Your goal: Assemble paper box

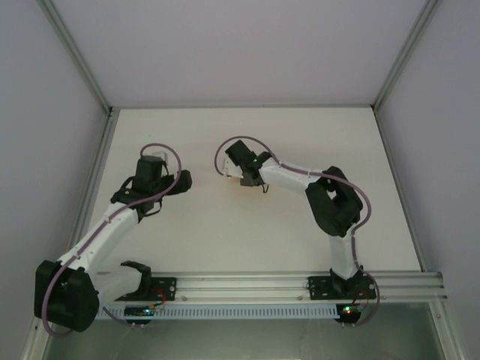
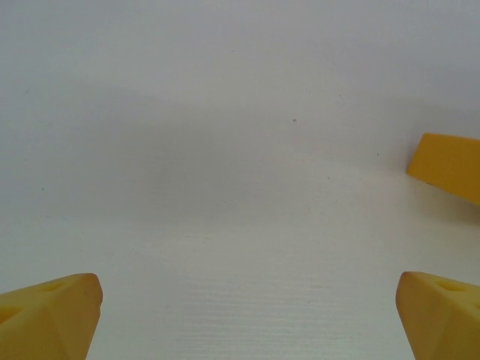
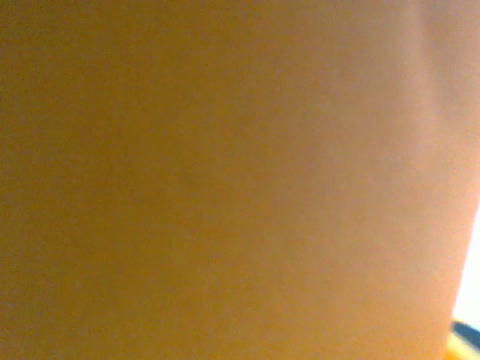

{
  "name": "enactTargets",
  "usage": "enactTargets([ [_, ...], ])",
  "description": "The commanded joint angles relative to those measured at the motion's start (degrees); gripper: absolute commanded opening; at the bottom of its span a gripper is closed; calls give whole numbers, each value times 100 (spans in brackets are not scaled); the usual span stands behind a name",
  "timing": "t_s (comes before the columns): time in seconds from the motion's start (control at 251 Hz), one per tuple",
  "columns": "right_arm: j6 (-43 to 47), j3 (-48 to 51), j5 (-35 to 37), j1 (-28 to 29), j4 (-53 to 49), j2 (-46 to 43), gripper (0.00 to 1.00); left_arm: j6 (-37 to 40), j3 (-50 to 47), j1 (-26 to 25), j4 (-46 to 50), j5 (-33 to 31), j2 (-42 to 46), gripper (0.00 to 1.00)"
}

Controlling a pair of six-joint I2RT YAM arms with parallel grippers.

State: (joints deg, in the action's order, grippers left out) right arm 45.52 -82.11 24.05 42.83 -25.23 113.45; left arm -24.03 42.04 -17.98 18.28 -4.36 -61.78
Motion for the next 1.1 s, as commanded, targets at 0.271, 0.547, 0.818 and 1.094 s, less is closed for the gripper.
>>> enactTargets([
  [0.271, -645, 750, -647, 547, -870, -802, 99, -36, -173, 44, 47, 44, 342, 100],
  [0.547, -930, 1241, -1967, 143, -434, -1832, 99, -94, -261, 49, -217, 620, 101, 100],
  [0.818, -2991, 117, -3933, -1582, -431, -1156, 95, -420, -470, -410, -1684, 3065, -507, 100],
  [1.094, -3076, -1406, -4646, -1823, -1230, 398, 88, -373, 265, -1483, -2005, 3765, -2052, 99],
])
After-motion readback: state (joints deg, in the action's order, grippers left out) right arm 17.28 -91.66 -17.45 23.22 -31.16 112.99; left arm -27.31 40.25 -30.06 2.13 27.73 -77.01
